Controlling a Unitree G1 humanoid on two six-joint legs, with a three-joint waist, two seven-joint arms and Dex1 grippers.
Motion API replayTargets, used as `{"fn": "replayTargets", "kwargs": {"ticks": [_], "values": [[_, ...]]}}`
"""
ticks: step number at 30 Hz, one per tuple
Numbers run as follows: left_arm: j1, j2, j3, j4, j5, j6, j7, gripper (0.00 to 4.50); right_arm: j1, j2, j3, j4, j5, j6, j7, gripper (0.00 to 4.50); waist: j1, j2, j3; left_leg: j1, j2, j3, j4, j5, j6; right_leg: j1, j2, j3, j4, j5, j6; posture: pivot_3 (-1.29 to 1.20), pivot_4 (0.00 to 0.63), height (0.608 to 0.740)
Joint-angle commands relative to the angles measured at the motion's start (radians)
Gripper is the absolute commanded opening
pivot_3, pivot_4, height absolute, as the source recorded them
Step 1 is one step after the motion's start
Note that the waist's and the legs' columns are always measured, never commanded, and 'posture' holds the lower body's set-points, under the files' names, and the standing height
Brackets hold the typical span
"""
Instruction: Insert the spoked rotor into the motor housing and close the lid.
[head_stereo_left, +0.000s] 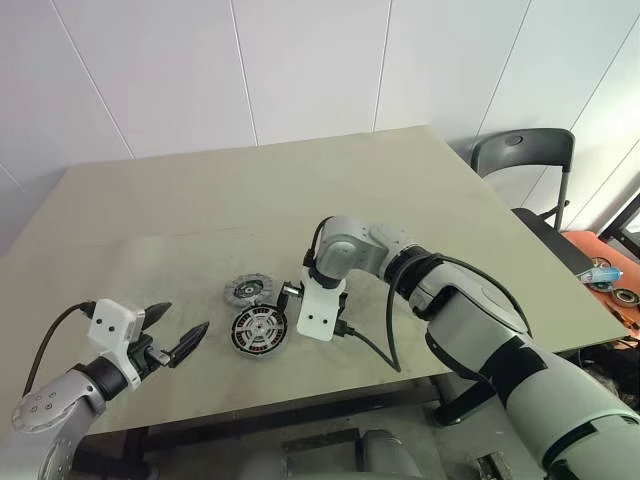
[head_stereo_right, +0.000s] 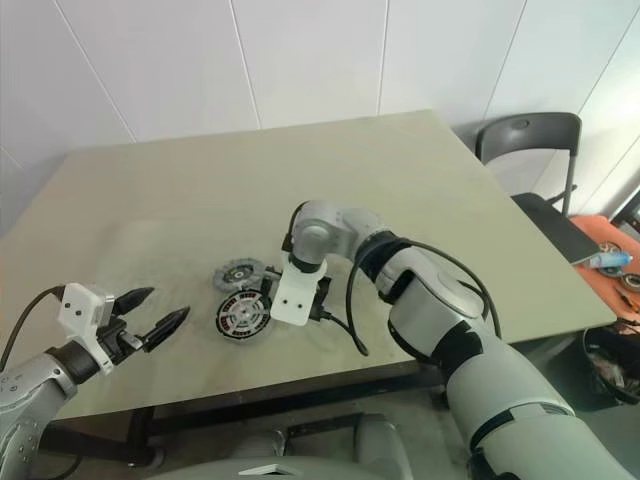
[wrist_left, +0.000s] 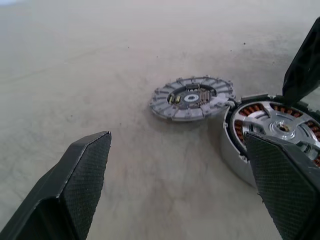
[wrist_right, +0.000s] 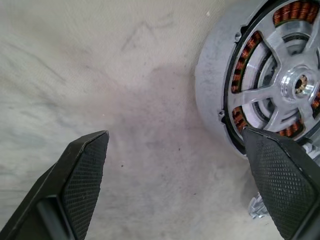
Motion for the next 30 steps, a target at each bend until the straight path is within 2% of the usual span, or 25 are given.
{"fn": "replayTargets", "kwargs": {"ticks": [1,7,12,13,17,21,23,30], "values": [[-0.013,0.009,0.015,-0.02,0.009,-0.015,0.002,4.5,-0.036,0.022,-0.004,0.012,-0.017,-0.007,-0.025,3.94,0.0,0.0,0.0,0.0,0.0,0.0,0.0,0.0,0.0,0.0,0.0,0.0,0.0,0.0,0.0,0.0,0.0,0.74],[-0.01,0.004,0.015,-0.026,0.015,-0.014,0.004,4.5,-0.032,0.044,-0.022,0.007,0.003,0.056,0.006,1.85,0.001,0.0,0.0,0.0,0.0,0.0,0.0,0.0,0.0,0.0,0.0,0.0,0.0,0.001,-0.001,0.0,0.0,0.74],[-0.012,0.001,0.007,-0.023,0.022,-0.017,0.004,4.5,-0.001,0.055,-0.064,-0.059,0.051,0.227,0.073,0.23,0.001,0.0,0.0,0.001,0.0,-0.001,0.0,0.0,0.0,0.001,0.0,0.0,0.0,0.0,0.0,0.0,0.0,0.74],[-0.014,0.001,0.005,-0.021,0.024,-0.017,0.004,4.5,0.009,0.054,-0.071,-0.082,0.063,0.257,0.093,0.1,0.001,0.0,0.0,0.001,0.0,-0.001,0.0,0.0,0.0,0.001,0.0,0.0,0.0,0.0,0.0,0.0,0.0,0.74],[-0.021,-0.001,-0.001,-0.016,0.029,-0.018,0.002,4.5,0.047,0.033,-0.081,-0.185,0.077,0.35,0.12,0.08,0.003,0.0,0.0,0.0,0.0,-0.001,0.001,0.0,0.0,0.001,0.0,0.0,0.0,0.0,0.0,0.0,0.0,0.74],[-0.028,-0.001,-0.006,-0.01,0.033,-0.019,-0.001,4.5,0.108,-0.014,-0.113,-0.374,0.002,0.559,0.036,0.08,0.004,-0.001,0.0,-0.001,0.0,-0.001,0.0,0.0,0.0,0.0,0.0,0.0,-0.001,0.0,0.0,0.0,0.0,0.74],[-0.031,0.0,-0.006,-0.007,0.036,-0.019,-0.005,4.5,0.133,-0.032,-0.124,-0.478,0.002,0.719,0.105,0.08,0.008,-0.001,0.0,-0.002,0.0,-0.001,0.001,0.0,0.0,-0.001,0.0,0.0,0.0,0.0,0.0,0.0,0.0,0.74],[-0.049,-0.001,-0.016,0.013,0.044,-0.021,-0.008,4.5,0.195,-0.121,-0.172,-0.752,0.057,1.088,0.279,0.08,0.026,-0.001,0.0,-0.002,0.0,0.0,0.001,0.0,0.0,-0.001,0.0,0.0,-0.001,0.0,0.002,0.0,0.0,0.74]]}}
